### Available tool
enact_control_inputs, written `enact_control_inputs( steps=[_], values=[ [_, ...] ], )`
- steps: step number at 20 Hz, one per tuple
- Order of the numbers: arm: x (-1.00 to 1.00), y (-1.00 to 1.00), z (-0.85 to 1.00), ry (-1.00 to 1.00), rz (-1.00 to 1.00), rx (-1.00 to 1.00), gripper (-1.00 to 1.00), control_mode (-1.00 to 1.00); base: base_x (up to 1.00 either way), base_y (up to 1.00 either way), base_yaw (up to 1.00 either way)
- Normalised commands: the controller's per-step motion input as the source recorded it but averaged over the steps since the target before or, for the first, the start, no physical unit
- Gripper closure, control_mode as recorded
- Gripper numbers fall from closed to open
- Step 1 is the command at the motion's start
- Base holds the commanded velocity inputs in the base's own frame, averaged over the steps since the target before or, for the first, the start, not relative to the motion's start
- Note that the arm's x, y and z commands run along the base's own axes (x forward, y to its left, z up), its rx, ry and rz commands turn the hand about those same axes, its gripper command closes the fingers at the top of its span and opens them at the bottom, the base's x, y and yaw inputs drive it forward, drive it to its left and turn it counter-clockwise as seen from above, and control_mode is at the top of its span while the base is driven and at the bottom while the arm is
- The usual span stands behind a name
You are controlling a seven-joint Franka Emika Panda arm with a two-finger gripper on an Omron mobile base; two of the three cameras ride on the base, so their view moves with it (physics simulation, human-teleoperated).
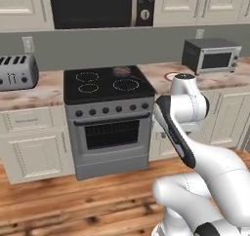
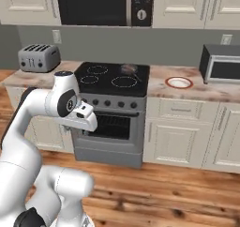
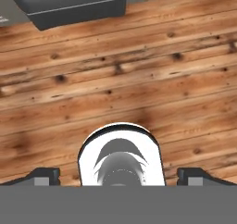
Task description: Place the cold items (mango and tomato) from the fridge in one tupperware on the dining counter. Place the warm items (kebab skewer and hot dog) in the stove area in another tupperware.
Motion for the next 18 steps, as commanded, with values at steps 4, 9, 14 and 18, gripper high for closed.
enact_control_inputs(
  steps=[4,9,14,18],
  values=[
    [0.0,0.0,0.0,0.0,0.0,0.0,-1.0,1.0,1.0,-0.18,0.0],
    [0.0,0.0,0.0,0.0,0.0,0.0,-1.0,1.0,1.0,-0.02,-0.03],
    [0.0,0.0,0.0,0.0,0.0,0.0,-1.0,1.0,0.99,-0.21,-0.01],
    [0.0,0.0,0.0,0.0,0.0,0.0,-1.0,1.0,0.62,-0.45,0.0]
  ],
)
